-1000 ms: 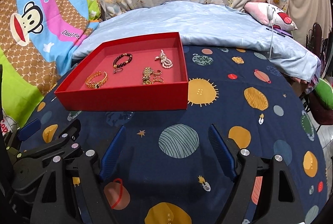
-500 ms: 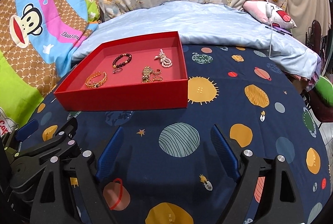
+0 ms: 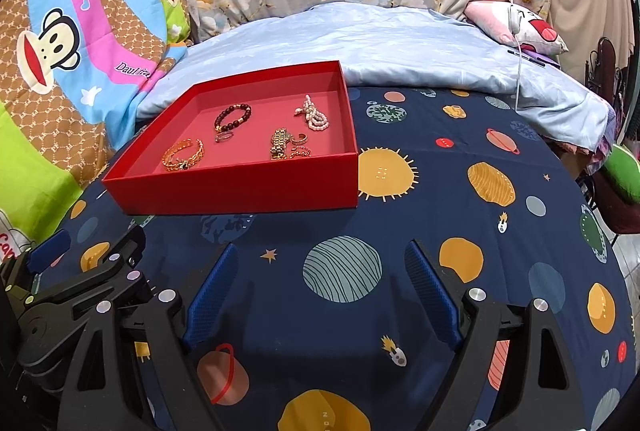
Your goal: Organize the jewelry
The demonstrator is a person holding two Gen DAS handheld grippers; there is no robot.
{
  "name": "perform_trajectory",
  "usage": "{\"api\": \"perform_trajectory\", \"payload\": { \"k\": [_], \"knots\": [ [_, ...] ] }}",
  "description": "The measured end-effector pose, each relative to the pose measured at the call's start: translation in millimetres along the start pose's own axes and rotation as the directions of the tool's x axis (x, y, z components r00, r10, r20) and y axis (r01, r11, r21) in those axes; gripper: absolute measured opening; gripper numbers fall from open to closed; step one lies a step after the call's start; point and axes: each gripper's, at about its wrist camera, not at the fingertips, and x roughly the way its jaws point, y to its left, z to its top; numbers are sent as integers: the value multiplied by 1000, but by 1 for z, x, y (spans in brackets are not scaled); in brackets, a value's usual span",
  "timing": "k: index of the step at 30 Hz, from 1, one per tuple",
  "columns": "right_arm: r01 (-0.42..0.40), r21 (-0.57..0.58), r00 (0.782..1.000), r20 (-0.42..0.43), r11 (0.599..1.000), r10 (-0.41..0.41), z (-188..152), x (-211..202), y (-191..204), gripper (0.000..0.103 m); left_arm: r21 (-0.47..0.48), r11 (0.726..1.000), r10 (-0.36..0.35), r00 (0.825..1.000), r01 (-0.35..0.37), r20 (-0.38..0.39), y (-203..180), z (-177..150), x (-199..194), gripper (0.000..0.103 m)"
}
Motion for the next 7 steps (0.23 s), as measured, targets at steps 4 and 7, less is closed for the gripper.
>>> {"api": "perform_trajectory", "payload": {
  "k": [4, 7],
  "knots": [
    [0, -2, 1000, 2, 1000, 0, -1, 0, -1, 85, -6, 1000, -4, 1000, 4, -8, 1, 1, 2, 89],
    [-4, -1, 1000, -6, 1000, 4, -1, 1, -1, 86, -5, 1000, 0, 1000, 0, -16, 1, 1, 4, 89]
  ]
}}
